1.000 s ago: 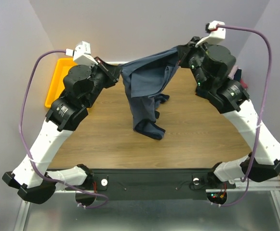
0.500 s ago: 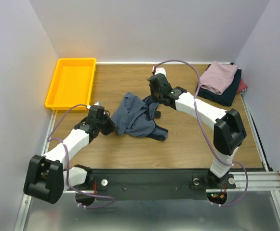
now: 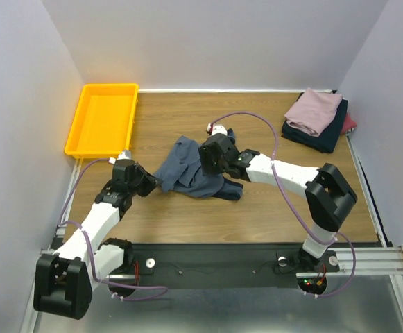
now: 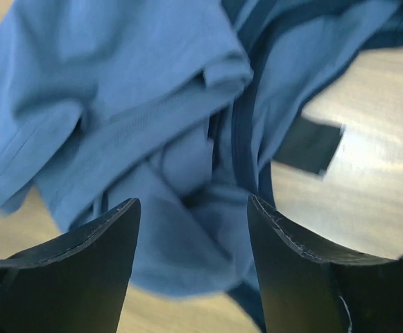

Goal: Fold and stack the tank tops
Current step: Flatten the tank top out

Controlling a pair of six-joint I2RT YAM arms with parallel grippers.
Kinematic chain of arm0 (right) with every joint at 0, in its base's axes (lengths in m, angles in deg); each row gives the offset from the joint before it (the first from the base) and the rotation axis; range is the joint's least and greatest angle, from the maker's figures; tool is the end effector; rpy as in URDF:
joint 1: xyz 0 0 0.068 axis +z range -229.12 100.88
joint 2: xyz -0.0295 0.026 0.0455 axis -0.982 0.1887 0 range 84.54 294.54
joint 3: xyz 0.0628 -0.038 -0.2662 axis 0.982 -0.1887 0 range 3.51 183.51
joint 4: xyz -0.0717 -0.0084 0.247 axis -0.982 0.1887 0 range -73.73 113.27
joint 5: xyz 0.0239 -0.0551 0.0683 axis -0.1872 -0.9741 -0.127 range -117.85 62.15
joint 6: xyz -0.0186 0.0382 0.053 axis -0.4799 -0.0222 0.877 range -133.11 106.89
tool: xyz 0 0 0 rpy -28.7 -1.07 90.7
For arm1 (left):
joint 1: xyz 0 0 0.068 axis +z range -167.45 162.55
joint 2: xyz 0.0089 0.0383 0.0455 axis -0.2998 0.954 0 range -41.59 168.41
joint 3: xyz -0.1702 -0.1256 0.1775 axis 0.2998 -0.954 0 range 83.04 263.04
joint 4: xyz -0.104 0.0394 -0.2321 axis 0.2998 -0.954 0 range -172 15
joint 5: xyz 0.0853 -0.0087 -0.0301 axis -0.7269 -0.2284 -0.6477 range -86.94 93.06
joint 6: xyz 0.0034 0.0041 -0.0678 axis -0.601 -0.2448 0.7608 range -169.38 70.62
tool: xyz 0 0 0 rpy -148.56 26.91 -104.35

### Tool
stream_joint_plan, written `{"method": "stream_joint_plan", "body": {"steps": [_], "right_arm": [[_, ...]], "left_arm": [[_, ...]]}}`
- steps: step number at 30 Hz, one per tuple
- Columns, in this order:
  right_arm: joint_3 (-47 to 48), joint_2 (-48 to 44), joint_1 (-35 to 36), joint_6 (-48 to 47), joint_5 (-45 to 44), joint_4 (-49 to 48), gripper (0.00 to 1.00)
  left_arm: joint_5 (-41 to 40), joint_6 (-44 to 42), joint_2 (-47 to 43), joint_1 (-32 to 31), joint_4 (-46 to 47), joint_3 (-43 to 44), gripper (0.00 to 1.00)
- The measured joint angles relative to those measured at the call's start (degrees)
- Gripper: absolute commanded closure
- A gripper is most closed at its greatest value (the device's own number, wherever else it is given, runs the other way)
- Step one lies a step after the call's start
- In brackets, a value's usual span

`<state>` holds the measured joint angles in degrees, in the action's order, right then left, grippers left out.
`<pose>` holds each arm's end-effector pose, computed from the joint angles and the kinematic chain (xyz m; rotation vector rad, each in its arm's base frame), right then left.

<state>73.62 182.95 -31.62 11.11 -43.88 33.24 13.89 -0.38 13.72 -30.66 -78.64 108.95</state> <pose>0.2735 0.2762 0.2270 -0.3390 2.3166 0.2967 0.2058 -0.0589 0.1979 -0.5816 2.1786 -0.8139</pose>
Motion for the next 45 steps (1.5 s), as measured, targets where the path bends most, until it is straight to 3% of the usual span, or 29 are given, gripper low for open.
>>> {"method": "stream_joint_plan", "body": {"steps": [14,16,17,19,20,24,31,32,39,45], "right_arm": [[7.61,14.88,-4.35,0.35,-0.94,-9.22,0.35],[8.15,14.99,-5.55,0.76,-1.01,-10.34,0.43],[8.31,14.97,-6.25,1.16,-1.07,-11.45,0.56],[8.63,14.97,-7.54,1.9,-0.96,-13.4,0.69],[8.81,14.99,-8.13,2.14,-0.68,-14.12,0.83],[12.07,16.31,-10.27,3.06,0.79,-15.82,0.99],[13.64,15.85,-11.93,2.75,1.53,-17.07,0.98],[13.77,15.5,-12.02,2.6,1.53,-16.81,0.9],[21.0,12.94,-13.6,-1.2,11.72,-15.41,0.64],[20.0,16.0,-13.27,-3.3,25.79,-15.89,0.54]], "left_arm": [[-0.35,-2.12,1.07,3.39,-2.23,3.58,1.0],[-0.33,-2.82,1.09,4.22,-2.78,5.55,1.0],[-0.35,-3.32,1.09,4.76,-3.34,6.84,1.0],[-0.37,-4.17,1.09,5.95,-3.87,8.98,1.0],[-0.33,-4.7,1.09,6.67,-4.15,9.97,1.0],[0.07,-6.34,1.16,8.98,-5.49,13.05,1.0],[1.68,-9.16,3.61,11.89,-9.44,22.53,1.0],[1.99,-9.55,4.13,12.17,-10.14,24.81,1.0],[3.32,-10.88,5.6,12.5,-10.21,31.28,1.0],[4.55,-10.84,5.6,12.59,-9.75,27.19,1.0]]}}
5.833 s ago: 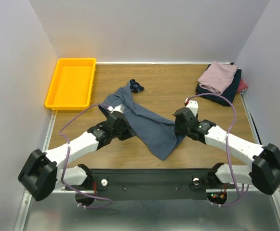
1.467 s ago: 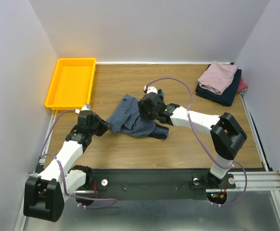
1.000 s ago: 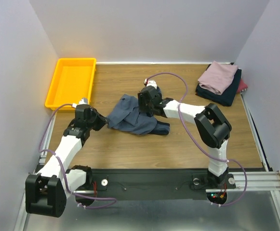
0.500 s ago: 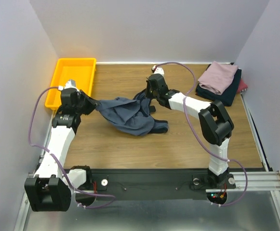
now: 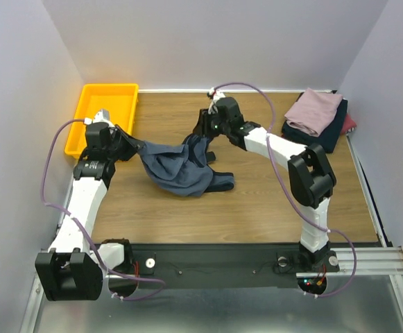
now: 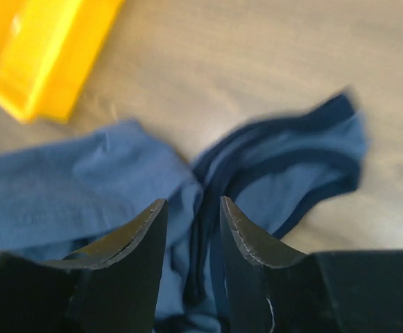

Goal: Fold and stack the tank tops
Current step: Flatten the tank top out

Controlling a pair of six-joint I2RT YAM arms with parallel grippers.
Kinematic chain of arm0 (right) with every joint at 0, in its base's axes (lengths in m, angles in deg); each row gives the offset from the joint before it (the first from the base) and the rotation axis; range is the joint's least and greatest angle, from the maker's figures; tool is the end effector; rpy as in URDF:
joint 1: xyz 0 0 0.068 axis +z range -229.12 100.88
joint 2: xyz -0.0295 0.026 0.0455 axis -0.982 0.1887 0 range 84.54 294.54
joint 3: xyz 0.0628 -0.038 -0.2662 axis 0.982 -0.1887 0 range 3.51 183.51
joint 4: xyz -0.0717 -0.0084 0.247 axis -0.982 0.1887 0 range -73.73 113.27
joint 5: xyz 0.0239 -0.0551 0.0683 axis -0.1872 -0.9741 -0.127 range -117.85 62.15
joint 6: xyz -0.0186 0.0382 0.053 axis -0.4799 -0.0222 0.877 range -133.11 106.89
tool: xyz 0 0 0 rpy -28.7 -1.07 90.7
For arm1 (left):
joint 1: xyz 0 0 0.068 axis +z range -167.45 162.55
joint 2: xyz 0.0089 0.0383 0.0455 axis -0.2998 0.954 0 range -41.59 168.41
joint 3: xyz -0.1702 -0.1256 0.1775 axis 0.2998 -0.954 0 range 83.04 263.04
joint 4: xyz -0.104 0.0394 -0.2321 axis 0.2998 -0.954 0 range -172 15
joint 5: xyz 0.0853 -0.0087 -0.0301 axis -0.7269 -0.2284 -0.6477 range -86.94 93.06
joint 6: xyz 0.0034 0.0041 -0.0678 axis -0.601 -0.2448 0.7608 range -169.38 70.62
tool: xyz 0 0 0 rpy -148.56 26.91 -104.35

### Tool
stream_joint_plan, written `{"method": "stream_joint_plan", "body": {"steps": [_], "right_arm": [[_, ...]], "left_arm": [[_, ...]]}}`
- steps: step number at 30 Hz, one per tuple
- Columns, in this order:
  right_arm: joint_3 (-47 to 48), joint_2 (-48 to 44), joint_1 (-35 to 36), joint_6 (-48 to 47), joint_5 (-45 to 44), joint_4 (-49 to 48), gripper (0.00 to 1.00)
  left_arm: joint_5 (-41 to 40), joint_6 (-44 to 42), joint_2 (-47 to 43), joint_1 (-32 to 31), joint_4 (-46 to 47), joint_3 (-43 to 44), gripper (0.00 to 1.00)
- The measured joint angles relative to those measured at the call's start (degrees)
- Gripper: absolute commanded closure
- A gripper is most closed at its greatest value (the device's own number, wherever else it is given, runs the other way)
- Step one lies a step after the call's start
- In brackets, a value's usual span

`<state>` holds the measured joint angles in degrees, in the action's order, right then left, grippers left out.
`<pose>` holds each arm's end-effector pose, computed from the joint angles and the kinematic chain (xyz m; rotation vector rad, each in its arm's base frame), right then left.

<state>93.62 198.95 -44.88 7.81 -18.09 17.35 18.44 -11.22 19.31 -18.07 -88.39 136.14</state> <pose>0.3999 0.2833 0.2580 -0.3549 2.0655 0.7712 0.2543 -0.0173 0.3282 -0.4647 1.9383 -0.7041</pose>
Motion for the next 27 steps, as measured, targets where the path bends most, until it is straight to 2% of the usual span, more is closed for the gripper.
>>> {"method": "stream_joint_plan", "body": {"steps": [4,9,11,13,16,18,19,21,27], "right_arm": [[-5.88,1.07,2.54,-0.22,2.01,0.2,0.38],[-11.3,1.11,7.78,0.48,-0.13,-0.94,0.3],[-12.0,1.11,8.72,0.46,-0.98,-1.62,0.29],[-11.82,1.29,8.85,0.31,-2.25,-2.05,0.27],[-9.53,2.78,8.13,-0.28,-4.09,-2.99,0.26],[-7.37,4.39,7.78,-0.66,-4.98,-3.58,0.26],[-6.29,5.35,7.65,-0.83,-5.49,-4.07,0.26],[-5.03,6.58,7.17,-0.96,-5.97,-4.5,0.26],[-1.92,8.74,6.01,-1.29,-6.34,-4.52,0.26]], "left_arm": [[0.44,0.2,0.07,0.0,-0.2,-3.43,1.0],[-0.31,0.98,-0.26,0.0,1.03,-8.39,1.0],[-1.31,1.88,-1.05,0.0,1.07,-11.39,0.87],[-2.27,2.93,-2.05,0.0,0.61,-13.64,0.68],[-3.37,3.87,-4.35,0.0,0.04,-15.17,0.51],[-3.98,4.26,-6.19,0.0,-0.17,-15.17,0.5],[-4.37,4.28,-7.72,0.0,-0.2,-15.17,0.45],[-5.14,4.28,-10.34,0.0,-0.48,-15.15,0.42],[-6.82,5.22,-16.48,-1.22,-1.88,-16.0,0.42]]}}
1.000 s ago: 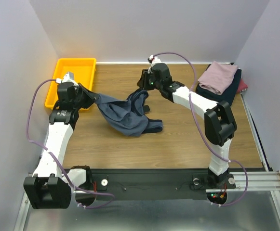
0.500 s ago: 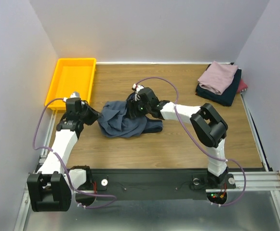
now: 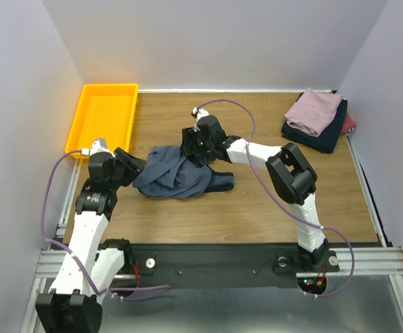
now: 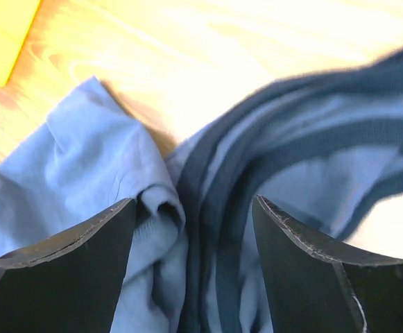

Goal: Fold and stack the tank tops
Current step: Flatten the tank top out

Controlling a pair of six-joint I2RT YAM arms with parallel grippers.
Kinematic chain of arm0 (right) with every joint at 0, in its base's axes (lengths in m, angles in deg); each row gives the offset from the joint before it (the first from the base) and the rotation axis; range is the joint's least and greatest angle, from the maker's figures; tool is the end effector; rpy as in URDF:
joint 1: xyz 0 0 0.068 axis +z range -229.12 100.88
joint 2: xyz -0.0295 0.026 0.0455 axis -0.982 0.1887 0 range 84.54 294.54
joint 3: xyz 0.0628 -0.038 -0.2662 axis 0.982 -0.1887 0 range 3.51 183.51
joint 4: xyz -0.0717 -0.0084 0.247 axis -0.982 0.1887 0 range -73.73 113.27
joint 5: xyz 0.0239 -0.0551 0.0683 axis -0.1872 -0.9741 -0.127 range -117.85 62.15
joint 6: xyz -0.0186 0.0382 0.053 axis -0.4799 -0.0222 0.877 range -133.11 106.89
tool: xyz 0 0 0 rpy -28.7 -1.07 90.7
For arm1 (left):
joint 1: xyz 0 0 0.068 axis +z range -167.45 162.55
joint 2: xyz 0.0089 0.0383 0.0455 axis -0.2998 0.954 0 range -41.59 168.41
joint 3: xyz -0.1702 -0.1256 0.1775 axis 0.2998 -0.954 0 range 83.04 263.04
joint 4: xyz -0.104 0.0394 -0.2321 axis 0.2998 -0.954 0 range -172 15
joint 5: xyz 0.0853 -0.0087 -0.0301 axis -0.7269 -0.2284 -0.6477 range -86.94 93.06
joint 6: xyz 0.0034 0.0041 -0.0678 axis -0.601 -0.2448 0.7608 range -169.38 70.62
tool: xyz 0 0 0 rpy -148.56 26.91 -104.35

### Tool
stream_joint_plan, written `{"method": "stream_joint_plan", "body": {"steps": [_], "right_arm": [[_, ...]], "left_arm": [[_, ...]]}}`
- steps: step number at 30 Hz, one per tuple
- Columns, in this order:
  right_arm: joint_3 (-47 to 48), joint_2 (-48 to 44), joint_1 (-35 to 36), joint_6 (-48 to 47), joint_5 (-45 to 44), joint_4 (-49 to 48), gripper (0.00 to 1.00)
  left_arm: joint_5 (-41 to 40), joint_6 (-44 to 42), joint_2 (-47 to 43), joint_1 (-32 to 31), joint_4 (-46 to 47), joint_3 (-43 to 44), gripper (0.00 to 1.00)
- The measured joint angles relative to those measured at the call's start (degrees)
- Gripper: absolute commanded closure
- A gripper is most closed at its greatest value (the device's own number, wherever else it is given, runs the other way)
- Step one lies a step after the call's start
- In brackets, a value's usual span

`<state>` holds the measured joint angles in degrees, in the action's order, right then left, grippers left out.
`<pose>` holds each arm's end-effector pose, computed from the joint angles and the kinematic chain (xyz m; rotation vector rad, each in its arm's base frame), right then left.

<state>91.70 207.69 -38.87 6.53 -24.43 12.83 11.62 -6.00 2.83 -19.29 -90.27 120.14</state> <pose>0.3851 0.3303 0.1816 -0.4290 2.1541 0.6706 0.1931 -0.0144 0.2803 -0.6212 1.9224 -0.6569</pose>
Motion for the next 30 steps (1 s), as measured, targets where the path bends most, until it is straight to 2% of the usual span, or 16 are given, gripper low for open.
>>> {"method": "stream_joint_plan", "body": {"steps": [4,7,10,18,24,27,28,30], "right_arm": [[3.34,2.32,-0.52,-0.07,0.94,-0.22,0.26],[5.57,4.37,-0.7,-0.26,2.34,-0.39,0.27],[6.64,5.75,-0.85,-0.33,3.76,-0.42,0.27],[6.6,5.79,-0.87,-0.39,5.46,-0.39,0.27],[5.57,4.9,-0.87,-0.48,5.4,-0.42,0.27],[4.42,3.1,-0.87,-0.9,5.4,0.07,0.27],[4.31,2.43,-0.87,-1.07,5.42,0.04,0.27],[4.28,1.4,-0.87,-1.49,5.46,-0.09,0.27]], "left_arm": [[-2.69,2.12,-0.35,-6.67,-0.96,-2.93,0.42],[-6.29,5.11,1.99,-16.31,-1.51,-3.61,0.43],[-8.07,7.37,4.85,-21.81,-0.26,-3.78,0.45],[-12.63,10.56,14.27,-27.04,3.96,-5.49,0.5],[-15.85,10.99,19.8,-28.7,6.27,-5.49,0.52],[-17.77,11.3,21.24,-28.87,6.73,-5.49,0.61],[-18.45,11.52,21.42,-28.87,6.86,-5.49,0.67],[-20.2,12.02,21.49,-28.89,7.13,-5.49,0.75]]}}
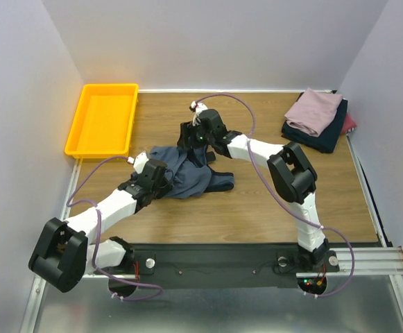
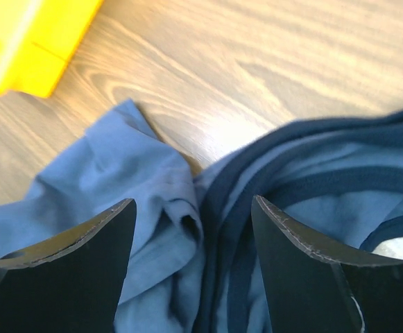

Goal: Fold and stack the tank tops
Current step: Flatten the tank top out

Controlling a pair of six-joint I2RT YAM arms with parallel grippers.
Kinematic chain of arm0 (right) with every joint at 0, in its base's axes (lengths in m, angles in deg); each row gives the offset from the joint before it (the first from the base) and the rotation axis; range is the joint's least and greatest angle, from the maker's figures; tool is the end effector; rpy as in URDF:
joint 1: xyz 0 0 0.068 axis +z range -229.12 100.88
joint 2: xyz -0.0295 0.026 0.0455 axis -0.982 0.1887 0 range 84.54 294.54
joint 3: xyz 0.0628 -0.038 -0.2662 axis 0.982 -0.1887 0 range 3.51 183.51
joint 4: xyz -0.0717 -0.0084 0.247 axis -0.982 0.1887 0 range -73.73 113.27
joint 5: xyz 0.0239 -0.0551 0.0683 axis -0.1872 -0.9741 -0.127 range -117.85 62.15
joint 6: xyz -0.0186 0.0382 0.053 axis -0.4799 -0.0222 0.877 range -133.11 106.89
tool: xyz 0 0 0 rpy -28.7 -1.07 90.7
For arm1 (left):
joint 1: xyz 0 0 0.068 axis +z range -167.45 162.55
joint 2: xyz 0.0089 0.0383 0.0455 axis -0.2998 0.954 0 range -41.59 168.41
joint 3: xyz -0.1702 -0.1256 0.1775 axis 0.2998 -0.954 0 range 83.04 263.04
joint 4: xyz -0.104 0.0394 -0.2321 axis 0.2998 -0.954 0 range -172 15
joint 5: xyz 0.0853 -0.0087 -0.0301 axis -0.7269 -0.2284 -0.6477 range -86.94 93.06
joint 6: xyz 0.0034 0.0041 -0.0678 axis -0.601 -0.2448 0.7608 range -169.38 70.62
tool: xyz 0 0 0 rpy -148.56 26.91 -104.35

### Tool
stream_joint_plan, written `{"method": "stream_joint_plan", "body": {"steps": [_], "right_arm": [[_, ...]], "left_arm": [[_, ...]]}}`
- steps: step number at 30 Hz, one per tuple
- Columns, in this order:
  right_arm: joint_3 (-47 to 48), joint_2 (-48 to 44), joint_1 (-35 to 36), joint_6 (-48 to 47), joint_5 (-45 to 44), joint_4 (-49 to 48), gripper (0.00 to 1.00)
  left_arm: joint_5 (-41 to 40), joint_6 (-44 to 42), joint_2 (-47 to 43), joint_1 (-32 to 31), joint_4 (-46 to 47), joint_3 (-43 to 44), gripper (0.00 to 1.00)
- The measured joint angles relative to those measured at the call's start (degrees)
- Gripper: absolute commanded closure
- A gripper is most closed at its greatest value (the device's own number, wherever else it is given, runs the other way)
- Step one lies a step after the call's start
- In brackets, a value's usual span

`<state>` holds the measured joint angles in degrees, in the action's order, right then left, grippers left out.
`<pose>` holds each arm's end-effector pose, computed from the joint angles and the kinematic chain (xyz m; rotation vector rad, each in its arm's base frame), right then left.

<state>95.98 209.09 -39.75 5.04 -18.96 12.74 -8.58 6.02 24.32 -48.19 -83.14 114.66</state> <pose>0.3965 0.3362 0.1957 -0.4943 2.0984 0.7627 0.2097 -0.1120 0.1856 -0.6049 2.2740 -0.5325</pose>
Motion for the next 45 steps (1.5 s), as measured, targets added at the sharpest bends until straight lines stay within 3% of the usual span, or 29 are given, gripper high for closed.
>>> {"method": "stream_joint_plan", "body": {"steps": [1,3,11,20,23,27,28,34,39,45], "right_arm": [[0.0,-0.52,0.0,-0.28,0.11,-0.13,0.27],[0.02,-1.11,0.0,-0.81,0.44,-0.48,0.27],[4.22,2.23,0.02,-4.39,3.43,-0.33,0.26],[14.99,12.15,0.09,-7.43,5.57,1.77,0.27],[14.56,12.59,0.13,-7.67,6.21,3.43,0.32],[14.4,12.59,0.46,-7.96,6.64,3.74,0.53],[14.34,12.59,0.63,-7.87,6.64,3.78,0.63],[13.42,12.37,1.2,-7.39,4.94,4.59,0.98],[12.52,9.38,1.07,-6.51,-0.39,6.75,1.0],[12.15,-1.7,-0.46,-6.49,-9.55,10.1,1.0]], "left_arm": [[-0.79,0.13,0.0,0.0,0.26,0.0,0.86],[-2.14,0.39,0.02,0.0,0.76,0.0,1.0],[-3.85,0.68,-0.59,0.0,0.37,0.02,1.0],[-3.78,1.22,-6.36,0.0,-1.92,-0.63,1.0],[-3.78,1.25,-7.26,0.07,-2.84,-0.79,1.0],[-3.56,1.14,-7.52,0.26,-3.23,-0.79,1.0],[-3.52,1.09,-7.65,0.42,-3.39,-0.79,1.0],[-3.37,0.15,-9.42,1.29,-4.85,-0.79,1.0],[-3.06,-2.1,-12.44,3.91,-8.13,0.5,1.0],[-0.68,-7.43,-15.15,11.69,-11.69,9.44,1.0]]}}
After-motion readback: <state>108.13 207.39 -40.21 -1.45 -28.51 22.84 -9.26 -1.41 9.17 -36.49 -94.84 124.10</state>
